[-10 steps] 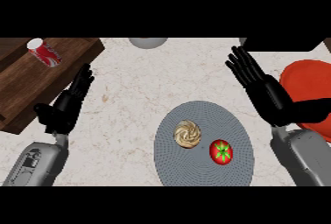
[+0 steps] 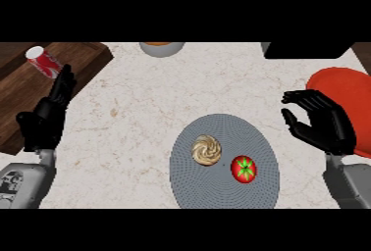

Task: Pick the cupcake from the placemat and place it in the bowl

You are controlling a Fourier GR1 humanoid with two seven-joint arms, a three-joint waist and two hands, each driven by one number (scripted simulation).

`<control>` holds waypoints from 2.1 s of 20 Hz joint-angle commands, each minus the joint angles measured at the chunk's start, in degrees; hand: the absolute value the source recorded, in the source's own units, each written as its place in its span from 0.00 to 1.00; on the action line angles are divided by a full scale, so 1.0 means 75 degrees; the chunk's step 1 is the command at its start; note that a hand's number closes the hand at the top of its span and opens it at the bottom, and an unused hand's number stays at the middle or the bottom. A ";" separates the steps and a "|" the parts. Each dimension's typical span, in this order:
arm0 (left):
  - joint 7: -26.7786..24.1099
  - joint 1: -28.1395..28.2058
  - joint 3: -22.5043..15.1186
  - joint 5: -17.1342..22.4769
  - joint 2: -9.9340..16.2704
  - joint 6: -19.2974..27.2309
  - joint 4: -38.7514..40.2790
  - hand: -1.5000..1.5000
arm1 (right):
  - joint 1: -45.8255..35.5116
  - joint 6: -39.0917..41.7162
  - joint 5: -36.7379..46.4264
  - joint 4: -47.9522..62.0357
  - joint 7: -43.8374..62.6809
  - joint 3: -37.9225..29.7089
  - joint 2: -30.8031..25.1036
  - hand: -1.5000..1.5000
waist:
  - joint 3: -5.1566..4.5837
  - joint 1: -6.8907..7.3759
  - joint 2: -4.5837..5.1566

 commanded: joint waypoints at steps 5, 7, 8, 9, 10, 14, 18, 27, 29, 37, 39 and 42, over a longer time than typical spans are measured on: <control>0.0810 0.0336 -0.0099 -0.0386 -0.0075 0.0307 -0.0933 0.50 | 0.1201 0.0453 0.1243 -0.0303 -0.2264 0.0232 -0.0146 0.00 | -0.0010 0.0030 -0.0021; 0.1275 0.0003 -0.0306 -0.0724 -0.0196 0.0590 -0.0993 0.50 | 0.1501 -0.0076 0.1797 -0.1260 -0.1692 0.0578 -0.0404 0.00 | -0.0017 -0.0062 -0.0050; 0.1160 0.0229 -0.0150 -0.0550 -0.0002 0.0334 -0.1192 0.50 | 0.1497 -0.0053 0.1996 -0.1122 -0.1574 0.0557 -0.0605 0.00 | -0.0017 0.0006 -0.0037; 0.0793 0.0084 -0.0074 -0.0528 -0.0068 0.0298 -0.0678 0.50 | 0.1420 -0.0032 0.2166 -0.1623 -0.0942 0.0782 -0.0890 0.00 | -0.0029 -0.0067 -0.0032; 0.1028 0.0119 -0.0026 -0.0535 -0.0027 0.0341 -0.0891 0.50 | 0.1525 0.0232 0.2221 -0.1607 -0.0899 0.0741 -0.1175 0.00 | -0.0023 -0.0030 -0.0031; 0.1401 0.0058 -0.0156 -0.0662 -0.0012 0.0360 -0.1171 0.50 | 0.1046 -0.0030 0.3096 -0.2598 0.1097 0.1354 -0.1735 0.00 | -0.0034 0.0018 -0.0065; 0.1139 -0.0009 -0.0171 -0.0674 -0.0173 0.0303 -0.0820 0.50 | -0.0014 0.0510 0.3590 -0.2763 0.2853 0.1869 -0.2058 0.00 | -0.0036 0.0104 0.0002; 0.0992 0.0069 0.0094 -0.0594 -0.0169 -0.0044 -0.0920 0.50 | -0.1501 0.1686 0.3921 -0.3131 0.5480 0.2964 -0.0914 0.00 | -0.0020 0.0126 0.0000; 0.1575 -0.0346 -0.0296 -0.1148 -0.0564 0.0466 -0.0983 0.50 | -0.2012 0.1921 0.4047 -0.2716 0.5722 0.3175 -0.0480 0.00 | -0.0016 0.0131 0.0012; 0.0732 0.0344 -0.0074 -0.1163 -0.0693 0.0216 -0.0789 0.50 | -0.1928 0.2579 0.4924 -0.2405 0.7016 0.3879 0.0295 0.00 | -0.0017 0.0064 -0.0001; 0.0953 -0.0270 0.0408 -0.0897 -0.0465 -0.0089 -0.0424 0.50 | -0.1646 0.2526 0.5338 -0.1949 0.6575 0.3784 0.0346 0.00 | -0.0014 0.0033 0.0012; 0.0549 0.0616 0.0275 -0.1001 -0.0568 -0.0175 -0.1016 0.50 | -0.2015 0.2675 0.5691 -0.1288 0.6768 0.3748 0.0952 0.00 | -0.0014 0.0096 0.0007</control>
